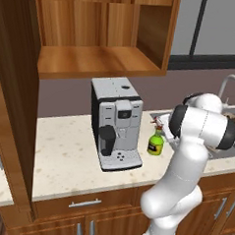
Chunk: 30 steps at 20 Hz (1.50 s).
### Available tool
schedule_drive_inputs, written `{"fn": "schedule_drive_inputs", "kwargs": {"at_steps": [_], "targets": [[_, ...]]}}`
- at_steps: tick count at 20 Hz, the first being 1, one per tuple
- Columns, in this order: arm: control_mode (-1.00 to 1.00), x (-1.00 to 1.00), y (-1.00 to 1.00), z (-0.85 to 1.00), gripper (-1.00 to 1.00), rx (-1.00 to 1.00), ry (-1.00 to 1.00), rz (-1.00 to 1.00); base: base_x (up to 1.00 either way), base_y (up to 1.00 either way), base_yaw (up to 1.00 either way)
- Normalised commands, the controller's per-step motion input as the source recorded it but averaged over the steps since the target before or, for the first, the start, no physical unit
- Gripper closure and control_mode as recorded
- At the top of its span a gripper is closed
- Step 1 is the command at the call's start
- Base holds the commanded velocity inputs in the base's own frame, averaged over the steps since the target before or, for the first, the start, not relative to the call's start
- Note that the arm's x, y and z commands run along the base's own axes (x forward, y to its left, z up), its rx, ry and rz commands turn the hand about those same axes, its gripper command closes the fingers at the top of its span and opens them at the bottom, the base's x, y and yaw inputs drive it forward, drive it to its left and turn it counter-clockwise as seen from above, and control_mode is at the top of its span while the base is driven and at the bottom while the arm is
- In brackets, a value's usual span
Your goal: Move the cutting board and knife to the sink. Then move spray from the cabinet to the counter.
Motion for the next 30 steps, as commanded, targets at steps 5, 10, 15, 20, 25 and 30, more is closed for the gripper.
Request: {"fn": "schedule_drive_inputs", "kwargs": {"at_steps": [5,10,15,20,25,30], "targets": [[-1.00,-0.33,0.00,0.00,-1.00,0.02,-0.06,0.00,0.00,0.00,0.00],[-1.00,-0.31,0.01,0.00,-1.00,0.00,-0.03,0.00,0.00,0.00,0.00],[-1.00,-0.12,0.05,0.09,-1.00,0.00,0.00,0.00,0.00,0.00,0.00],[-1.00,-0.07,0.00,0.20,-1.00,0.00,0.00,0.00,0.00,0.00,0.00],[-1.00,-0.13,0.00,0.28,-1.00,0.00,0.00,0.00,0.00,0.00,0.00],[-1.00,-0.06,-0.03,0.13,-1.00,0.00,0.00,-0.02,0.00,0.00,0.00]]}}
